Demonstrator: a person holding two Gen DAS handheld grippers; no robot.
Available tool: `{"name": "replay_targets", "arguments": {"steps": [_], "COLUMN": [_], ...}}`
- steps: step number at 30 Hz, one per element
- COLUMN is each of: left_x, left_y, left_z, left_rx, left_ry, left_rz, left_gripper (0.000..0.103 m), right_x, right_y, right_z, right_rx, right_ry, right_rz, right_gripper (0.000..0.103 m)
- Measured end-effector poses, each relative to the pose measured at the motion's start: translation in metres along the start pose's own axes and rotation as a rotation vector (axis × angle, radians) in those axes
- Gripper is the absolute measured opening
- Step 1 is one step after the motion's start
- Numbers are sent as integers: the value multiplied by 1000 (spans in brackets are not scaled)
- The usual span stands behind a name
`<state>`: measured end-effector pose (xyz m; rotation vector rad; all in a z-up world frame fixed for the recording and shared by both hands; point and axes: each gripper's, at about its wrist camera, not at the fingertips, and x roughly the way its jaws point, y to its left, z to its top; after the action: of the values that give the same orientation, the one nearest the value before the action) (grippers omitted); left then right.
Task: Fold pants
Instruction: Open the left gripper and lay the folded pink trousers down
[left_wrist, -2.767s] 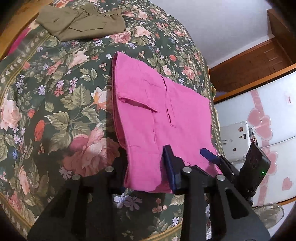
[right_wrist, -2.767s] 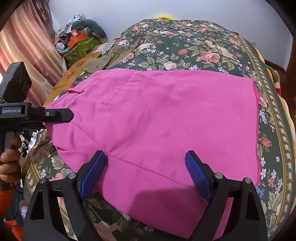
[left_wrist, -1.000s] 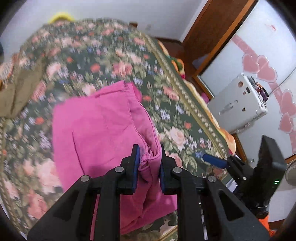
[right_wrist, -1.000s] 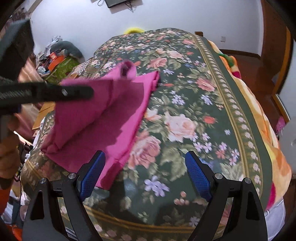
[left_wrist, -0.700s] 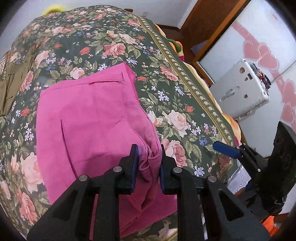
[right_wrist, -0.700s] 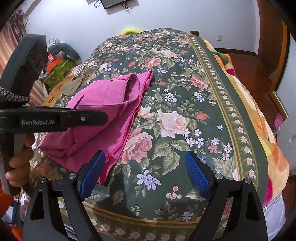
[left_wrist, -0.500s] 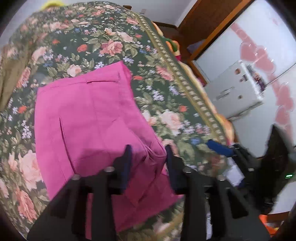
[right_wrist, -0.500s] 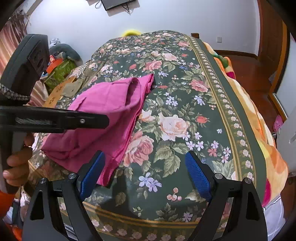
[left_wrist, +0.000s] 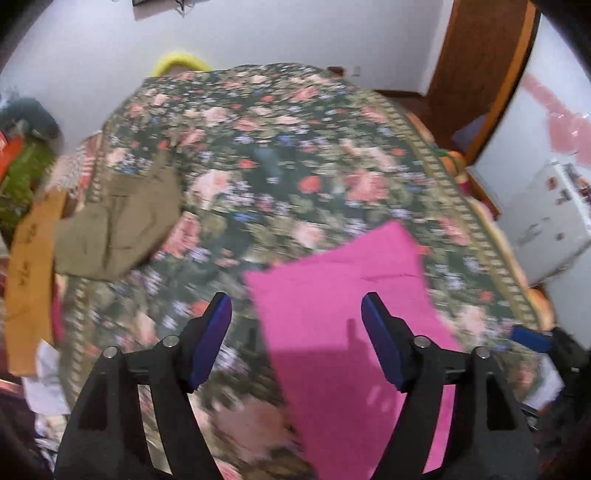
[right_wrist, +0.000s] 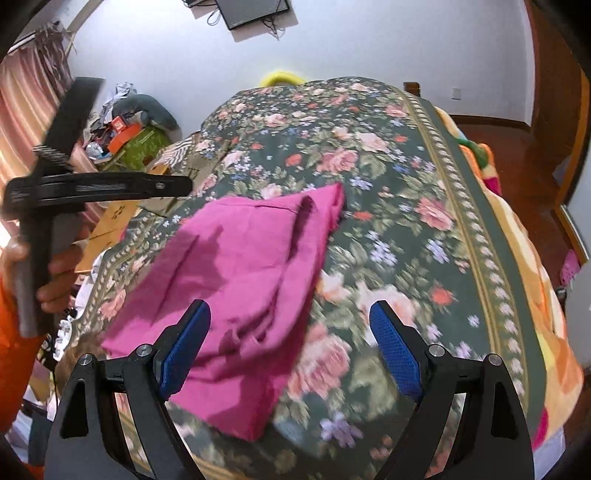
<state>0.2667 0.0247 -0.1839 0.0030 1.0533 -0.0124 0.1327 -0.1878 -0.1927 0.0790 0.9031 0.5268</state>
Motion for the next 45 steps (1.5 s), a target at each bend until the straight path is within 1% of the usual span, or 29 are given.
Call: {"name": "replay_targets", "arguments": {"steps": [3, 6, 7, 9, 11, 13, 15, 16, 17, 18, 19, 21, 26, 30, 36, 40, 45], "left_x": [25, 47, 55, 66, 79, 92, 108, 116, 122, 121, 119, 113, 90, 64, 24, 0, -20], "left_y": [8, 10, 11, 12, 10, 8, 5, 3, 2, 2, 4, 8, 25, 46, 75, 86, 81], "left_z": [7, 12, 14, 20, 25, 27, 25, 21, 17, 14, 11, 6, -17, -41, -83, -114, -148], "left_rx": [44, 82, 90, 101, 118, 141, 174, 191, 208, 216, 219, 214, 182, 118, -2, -94, -127], "left_ry": [44, 78, 86, 105, 130, 154, 180, 193, 194, 167, 146, 137, 95, 79, 88, 95, 83], "left_rz": [45, 82, 93, 98, 84, 89, 122, 144, 166, 179, 185, 195, 247, 264, 239, 164, 115], "left_gripper": [73, 73, 73, 73, 74, 81, 83, 86, 88, 93, 94, 94, 94, 94, 94, 94, 94], "right_x": [16, 35, 38, 36, 33, 31, 30, 31, 30, 30, 30, 30, 25, 17, -1, -4, 3], "right_y": [4, -5, -11, -21, -24, -27, -28, -27, -27, -26, -26, -27, -32, -34, -26, -18, -2], "right_z": [-2, -17, -23, -29, -34, -36, -36, -35, -35, -34, -33, -33, -28, -23, -18, -19, -25], "right_rx": [-24, -24, -2, 40, 18, 25, 28, 25, 23, 23, 23, 22, 34, 49, 41, 39, 13], "right_ry": [28, 85, 93, 82, 83, 80, 82, 84, 85, 87, 90, 93, 93, 76, 33, 27, 50], "right_rz": [-2, -29, -8, 20, -3, 3, 4, 2, 0, -3, -6, -16, -58, -80, -78, -59, -18], "right_gripper": [86, 86, 86, 89, 90, 90, 91, 91, 91, 91, 91, 91, 91, 91, 91, 91, 90]}}
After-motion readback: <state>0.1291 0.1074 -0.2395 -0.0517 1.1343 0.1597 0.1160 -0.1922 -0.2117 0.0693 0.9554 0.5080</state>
